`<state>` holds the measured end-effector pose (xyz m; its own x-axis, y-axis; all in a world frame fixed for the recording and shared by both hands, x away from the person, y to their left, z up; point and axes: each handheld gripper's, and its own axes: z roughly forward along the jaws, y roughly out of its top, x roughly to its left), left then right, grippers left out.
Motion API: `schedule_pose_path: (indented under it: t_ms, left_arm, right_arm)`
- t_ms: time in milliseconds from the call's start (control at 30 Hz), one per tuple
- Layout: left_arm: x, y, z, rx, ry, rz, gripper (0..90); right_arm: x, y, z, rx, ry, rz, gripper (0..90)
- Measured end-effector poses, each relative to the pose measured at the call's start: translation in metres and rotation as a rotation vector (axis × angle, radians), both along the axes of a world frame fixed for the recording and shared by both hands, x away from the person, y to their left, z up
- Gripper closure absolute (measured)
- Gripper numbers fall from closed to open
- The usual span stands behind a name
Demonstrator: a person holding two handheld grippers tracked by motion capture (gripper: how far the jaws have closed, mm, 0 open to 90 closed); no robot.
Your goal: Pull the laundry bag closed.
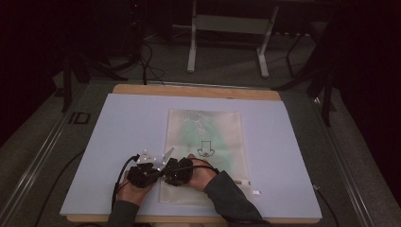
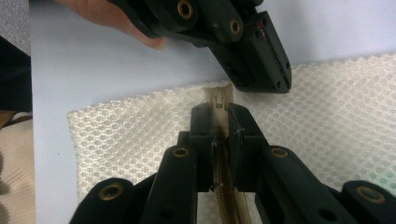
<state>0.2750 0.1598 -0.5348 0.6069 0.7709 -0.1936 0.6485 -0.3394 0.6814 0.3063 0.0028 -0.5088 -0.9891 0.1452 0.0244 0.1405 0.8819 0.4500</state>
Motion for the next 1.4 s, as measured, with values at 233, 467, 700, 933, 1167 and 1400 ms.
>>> schedule_pose_path:
  t_ms: [233,467,700,933,1167,1400]
  left_arm:
    - [-0.001,-0.003,0.001,0.026,-0.015,0.001,89.5]
    - [-0.001,-0.002,0.001,0.020,-0.006,0.002,89.5]
    - [-0.002,-0.004,0.002,0.037,-0.017,-0.002,89.5]
    - [-0.002,-0.004,0.002,0.040,-0.019,-0.001,89.4]
    - [-0.002,-0.005,0.002,0.041,-0.022,0.001,89.4]
    - [-0.003,-0.005,0.002,0.045,-0.024,0.003,89.5]
  right_arm:
    - [0.001,-0.005,0.002,-0.019,-0.005,0.013,82.2]
    - [0.000,-0.010,0.002,-0.026,-0.005,0.012,82.2]
    - [-0.003,-0.012,0.002,-0.030,-0.021,0.015,82.2]
    - [-0.006,-0.015,0.004,-0.051,-0.040,0.023,82.1]
    - [-0.007,-0.018,0.005,-0.060,-0.046,0.027,82.2]
    - [-0.008,-0.018,0.005,-0.067,-0.050,0.028,82.2]
